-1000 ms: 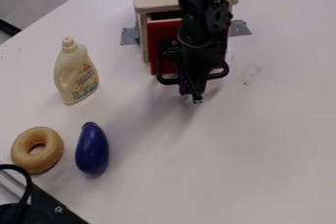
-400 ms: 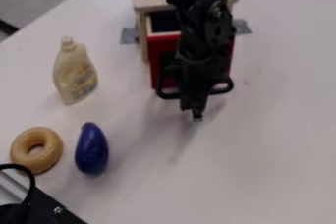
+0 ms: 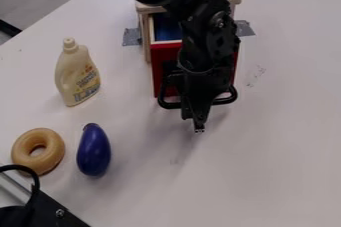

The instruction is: Open the drawer

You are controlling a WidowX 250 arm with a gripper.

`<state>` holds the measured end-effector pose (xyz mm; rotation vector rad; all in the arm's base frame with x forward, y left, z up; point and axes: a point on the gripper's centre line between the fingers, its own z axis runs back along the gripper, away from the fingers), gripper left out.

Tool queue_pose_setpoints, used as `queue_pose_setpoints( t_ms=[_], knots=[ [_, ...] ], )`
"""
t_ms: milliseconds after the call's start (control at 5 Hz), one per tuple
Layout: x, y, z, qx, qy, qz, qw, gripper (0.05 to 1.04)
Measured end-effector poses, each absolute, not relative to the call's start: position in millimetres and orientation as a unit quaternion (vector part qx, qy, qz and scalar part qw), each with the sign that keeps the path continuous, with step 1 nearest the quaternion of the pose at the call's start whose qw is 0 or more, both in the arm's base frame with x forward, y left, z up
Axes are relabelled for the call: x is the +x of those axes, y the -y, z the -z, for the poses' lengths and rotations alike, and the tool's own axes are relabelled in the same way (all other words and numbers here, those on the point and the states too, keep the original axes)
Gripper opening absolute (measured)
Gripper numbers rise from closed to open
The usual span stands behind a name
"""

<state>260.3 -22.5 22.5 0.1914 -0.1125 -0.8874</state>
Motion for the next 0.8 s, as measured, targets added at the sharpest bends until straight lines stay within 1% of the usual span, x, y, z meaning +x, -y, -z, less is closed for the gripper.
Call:
queue_pose_setpoints(
  t_ms=[800],
  knots=[
    [248.5,37.0,-21.3,0.092,0.049,0.425,0.899,0.121]
  ],
)
